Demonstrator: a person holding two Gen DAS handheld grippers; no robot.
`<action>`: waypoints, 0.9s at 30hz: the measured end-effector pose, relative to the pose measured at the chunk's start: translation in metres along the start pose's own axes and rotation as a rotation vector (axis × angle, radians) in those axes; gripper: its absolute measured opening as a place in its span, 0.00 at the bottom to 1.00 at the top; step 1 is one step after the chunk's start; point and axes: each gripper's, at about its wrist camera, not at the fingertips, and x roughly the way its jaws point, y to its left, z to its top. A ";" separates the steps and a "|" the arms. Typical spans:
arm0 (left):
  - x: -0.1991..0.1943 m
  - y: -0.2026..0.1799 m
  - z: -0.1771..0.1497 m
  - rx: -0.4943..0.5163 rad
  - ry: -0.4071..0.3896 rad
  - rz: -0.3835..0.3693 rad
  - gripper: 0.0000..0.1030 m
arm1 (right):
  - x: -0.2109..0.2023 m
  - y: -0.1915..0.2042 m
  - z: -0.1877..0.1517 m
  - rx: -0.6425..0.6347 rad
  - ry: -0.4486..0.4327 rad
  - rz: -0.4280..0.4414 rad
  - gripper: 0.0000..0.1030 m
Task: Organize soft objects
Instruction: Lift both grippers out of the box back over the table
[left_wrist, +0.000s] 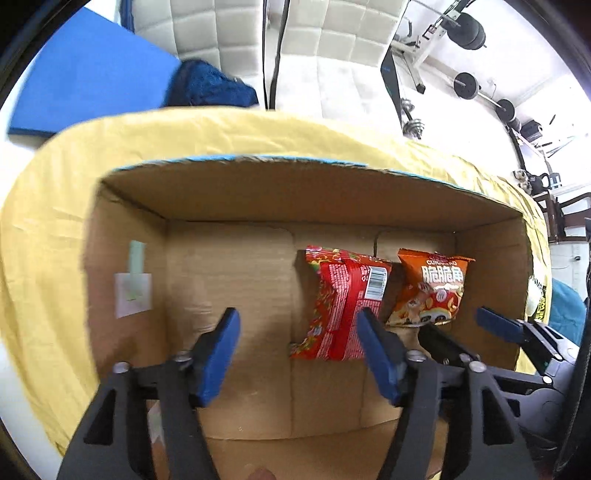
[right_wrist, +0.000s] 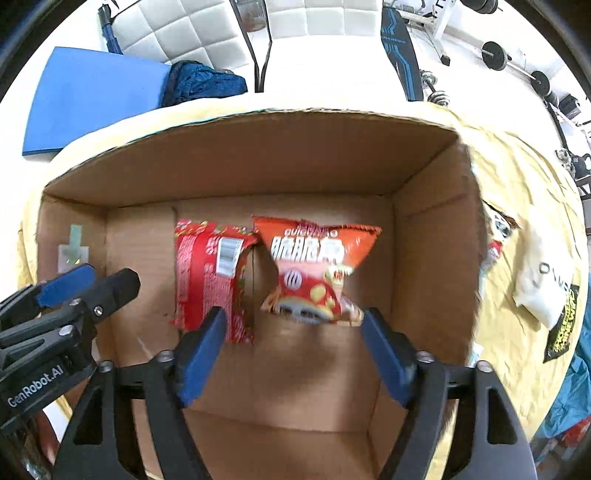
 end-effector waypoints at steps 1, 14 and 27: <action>-0.007 -0.001 -0.004 0.006 -0.016 0.012 0.76 | -0.005 -0.001 -0.003 -0.001 -0.006 0.000 0.85; -0.080 -0.010 -0.056 0.055 -0.169 0.062 0.97 | -0.079 -0.006 -0.057 -0.004 -0.130 -0.002 0.95; -0.149 -0.028 -0.111 0.087 -0.286 0.055 0.97 | -0.156 0.009 -0.122 -0.021 -0.254 0.020 1.00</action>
